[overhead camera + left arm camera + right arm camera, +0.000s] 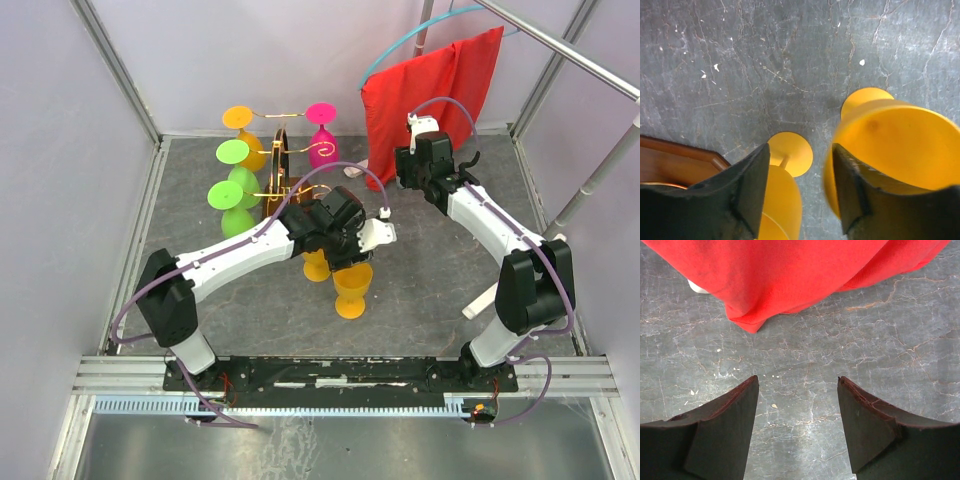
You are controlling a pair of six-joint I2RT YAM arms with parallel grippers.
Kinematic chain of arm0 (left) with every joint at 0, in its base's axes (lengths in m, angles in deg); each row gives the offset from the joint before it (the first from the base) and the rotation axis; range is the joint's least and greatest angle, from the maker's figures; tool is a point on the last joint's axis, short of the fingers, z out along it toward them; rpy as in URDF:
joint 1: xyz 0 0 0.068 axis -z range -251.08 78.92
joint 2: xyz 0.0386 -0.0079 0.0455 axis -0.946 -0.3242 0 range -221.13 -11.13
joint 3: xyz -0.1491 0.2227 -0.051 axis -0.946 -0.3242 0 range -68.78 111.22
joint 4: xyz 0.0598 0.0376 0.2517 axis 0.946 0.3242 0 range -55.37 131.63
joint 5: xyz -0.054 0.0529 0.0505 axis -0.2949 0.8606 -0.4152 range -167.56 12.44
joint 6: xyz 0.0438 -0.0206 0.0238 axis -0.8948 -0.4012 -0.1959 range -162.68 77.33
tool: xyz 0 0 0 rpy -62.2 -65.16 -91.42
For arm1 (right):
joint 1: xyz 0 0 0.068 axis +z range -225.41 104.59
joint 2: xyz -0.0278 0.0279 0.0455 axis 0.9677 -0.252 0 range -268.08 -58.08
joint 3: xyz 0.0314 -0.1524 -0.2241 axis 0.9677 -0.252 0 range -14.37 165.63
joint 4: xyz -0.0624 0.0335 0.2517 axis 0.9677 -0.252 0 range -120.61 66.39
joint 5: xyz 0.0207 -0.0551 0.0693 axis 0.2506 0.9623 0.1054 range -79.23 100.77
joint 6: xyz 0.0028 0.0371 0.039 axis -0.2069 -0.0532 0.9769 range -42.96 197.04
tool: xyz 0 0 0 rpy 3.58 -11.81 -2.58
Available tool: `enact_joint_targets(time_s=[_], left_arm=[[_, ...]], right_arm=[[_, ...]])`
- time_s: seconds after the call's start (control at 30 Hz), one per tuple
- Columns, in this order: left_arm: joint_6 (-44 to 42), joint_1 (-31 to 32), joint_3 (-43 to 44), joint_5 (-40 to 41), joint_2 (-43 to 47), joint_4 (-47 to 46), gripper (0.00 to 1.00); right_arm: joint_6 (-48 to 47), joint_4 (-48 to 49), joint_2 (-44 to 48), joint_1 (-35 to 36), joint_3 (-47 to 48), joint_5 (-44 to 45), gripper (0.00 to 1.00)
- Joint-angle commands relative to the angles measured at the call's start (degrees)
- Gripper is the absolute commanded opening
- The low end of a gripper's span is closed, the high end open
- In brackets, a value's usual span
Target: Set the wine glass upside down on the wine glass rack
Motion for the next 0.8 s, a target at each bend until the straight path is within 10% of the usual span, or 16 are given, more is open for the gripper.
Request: enact_joint_targets(time_s=[0.0, 0.3, 0.77], left_arm=[[-1.58, 0.26, 0.91, 1.2, -0.48, -2.63, 0.51], [-0.82, 0.25, 3.13, 0.35, -0.57, -2.72, 0.04], [1.02, -0.73, 12.15, 1.31, 6.0, -7.06, 0.03]], right_arm=[[0.32, 2.65, 1.85, -0.43, 0.08, 1.18, 0.72], [0.91, 1.02, 1.9, -1.01, 1.47, 1.2, 0.72], [14.23, -19.35, 2.23, -6.27, 16.06, -6.22, 0.71]])
